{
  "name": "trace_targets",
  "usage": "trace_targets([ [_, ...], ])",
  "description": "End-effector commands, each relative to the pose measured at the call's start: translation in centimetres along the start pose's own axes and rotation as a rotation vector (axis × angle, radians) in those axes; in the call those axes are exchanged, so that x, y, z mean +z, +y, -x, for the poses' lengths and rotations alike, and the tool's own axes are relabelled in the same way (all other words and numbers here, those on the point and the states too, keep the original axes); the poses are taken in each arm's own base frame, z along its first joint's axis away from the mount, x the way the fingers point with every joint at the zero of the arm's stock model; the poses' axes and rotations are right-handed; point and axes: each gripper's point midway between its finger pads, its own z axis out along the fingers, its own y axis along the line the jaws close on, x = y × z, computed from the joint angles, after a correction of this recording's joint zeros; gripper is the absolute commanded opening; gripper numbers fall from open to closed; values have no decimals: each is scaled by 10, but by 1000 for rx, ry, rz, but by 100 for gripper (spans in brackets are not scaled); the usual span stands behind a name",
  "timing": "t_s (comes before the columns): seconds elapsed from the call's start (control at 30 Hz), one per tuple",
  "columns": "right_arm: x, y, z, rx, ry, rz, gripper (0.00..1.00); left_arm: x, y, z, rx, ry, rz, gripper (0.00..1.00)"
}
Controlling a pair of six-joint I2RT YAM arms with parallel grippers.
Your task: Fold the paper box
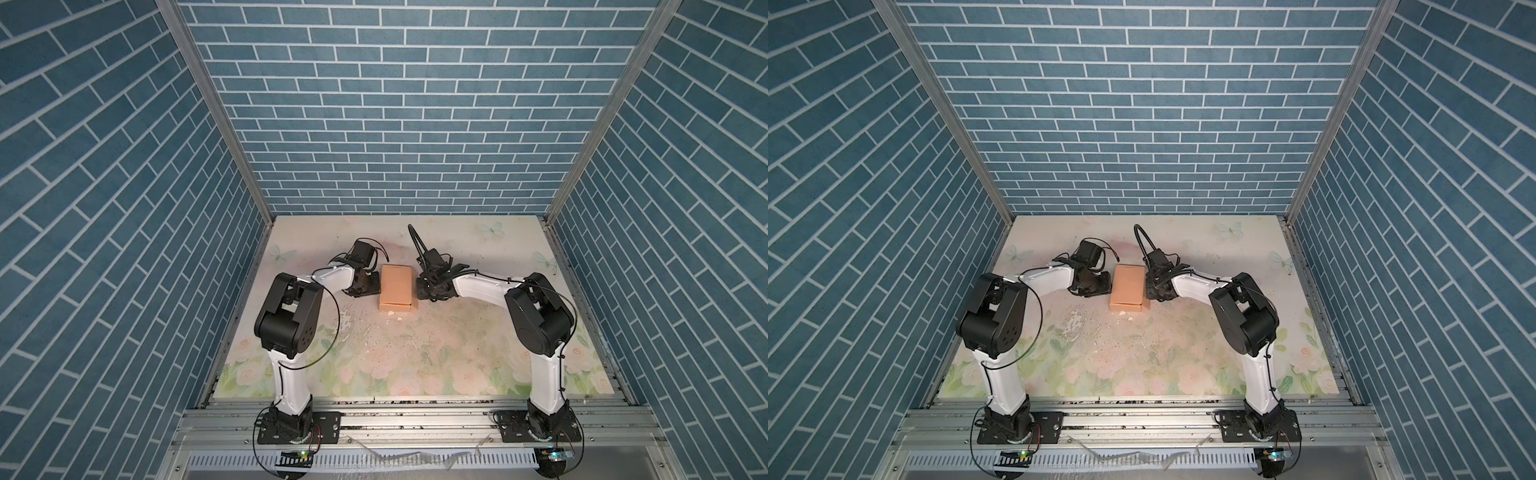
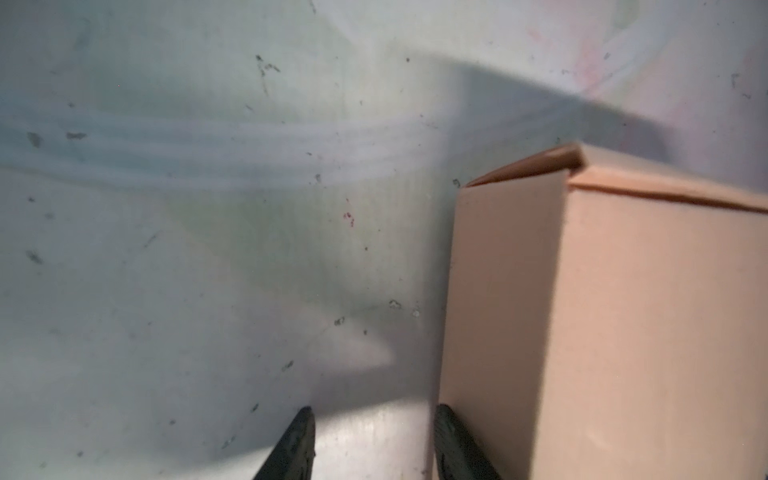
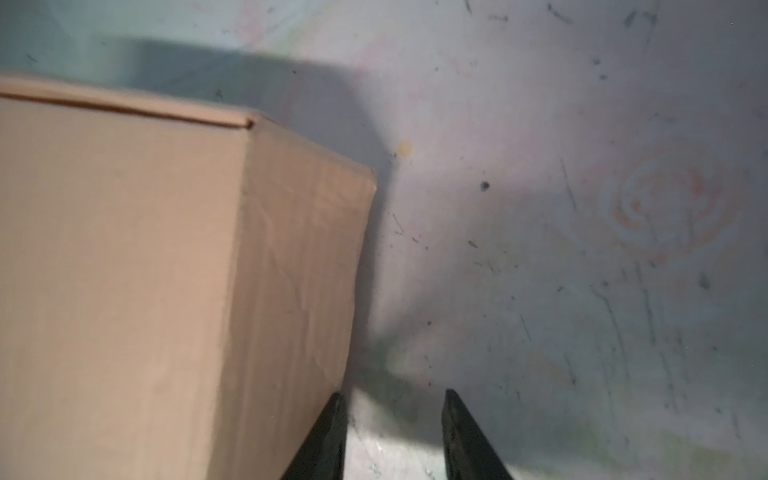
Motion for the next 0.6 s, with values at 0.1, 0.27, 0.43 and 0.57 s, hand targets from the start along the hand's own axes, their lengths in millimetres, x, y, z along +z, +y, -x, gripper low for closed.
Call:
trace_targets([
  [0.1,2,10,4,26,0,17,40,16,-8,-17,12,54,1,48],
  [0.27,3,16,5,34,-3,51,40,21,-13,-24,20,64,2,48],
  [0.43,1,35,5,86,-23,171,40,26,-20,-30,35,75,1,48],
  [0.57,-2,48,2,147,-32,274,40,28,-23,-35,39,83,1,48],
])
